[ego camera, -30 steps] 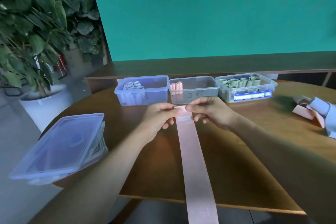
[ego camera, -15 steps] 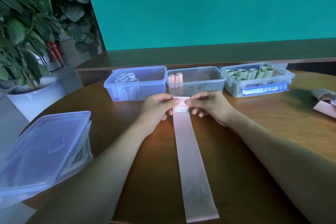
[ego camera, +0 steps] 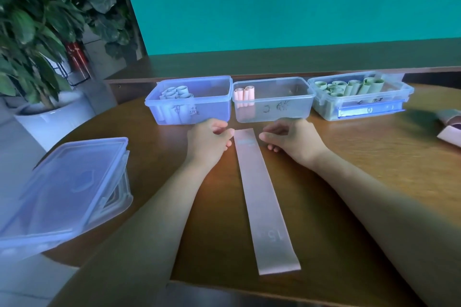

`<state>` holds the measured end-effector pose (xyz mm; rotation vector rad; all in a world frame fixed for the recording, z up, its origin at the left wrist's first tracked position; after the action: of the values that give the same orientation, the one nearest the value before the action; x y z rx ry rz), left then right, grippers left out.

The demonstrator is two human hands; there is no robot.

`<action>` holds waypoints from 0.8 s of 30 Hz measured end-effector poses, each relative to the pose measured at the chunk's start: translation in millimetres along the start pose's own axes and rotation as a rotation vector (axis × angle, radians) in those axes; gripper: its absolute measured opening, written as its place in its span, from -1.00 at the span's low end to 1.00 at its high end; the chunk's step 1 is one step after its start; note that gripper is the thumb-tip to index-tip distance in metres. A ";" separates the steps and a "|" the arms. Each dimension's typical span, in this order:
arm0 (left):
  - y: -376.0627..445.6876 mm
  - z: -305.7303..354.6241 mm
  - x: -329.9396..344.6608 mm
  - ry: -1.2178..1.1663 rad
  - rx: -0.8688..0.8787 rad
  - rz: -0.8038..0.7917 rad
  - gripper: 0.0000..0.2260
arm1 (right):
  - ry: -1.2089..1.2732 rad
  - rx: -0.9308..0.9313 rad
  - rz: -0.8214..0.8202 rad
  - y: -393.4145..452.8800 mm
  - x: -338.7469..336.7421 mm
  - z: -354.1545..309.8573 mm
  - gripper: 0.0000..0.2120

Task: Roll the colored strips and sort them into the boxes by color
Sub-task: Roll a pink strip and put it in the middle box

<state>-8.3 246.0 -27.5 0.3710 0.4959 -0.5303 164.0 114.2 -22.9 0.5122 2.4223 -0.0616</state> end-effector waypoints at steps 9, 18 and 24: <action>-60.9 10.6 -13.9 0.067 -0.003 -0.067 -0.82 | -0.177 -0.087 -0.091 -74.1 8.0 -13.6 -0.67; -170.1 39.7 -20.7 0.038 0.160 -0.192 -0.86 | -0.063 -0.235 -0.142 -175.0 14.2 -29.7 -0.80; -221.1 51.5 -18.4 0.108 0.375 -0.291 -0.92 | -0.013 -0.317 -0.263 -208.7 20.2 -36.2 -0.81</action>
<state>-128.0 52.4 -21.2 0.6938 0.5585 -0.8939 49.6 -65.2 -24.4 0.0499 2.4103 0.2027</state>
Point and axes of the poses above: each hand's wrist, its own y-axis towards the middle knuckle, its own x-axis out of the palm, z = x × y, the point moved 3 cm from there along y, towards the middle knuckle, and after that the axes turned 11 degrees about -z, right-handed, at the moved point
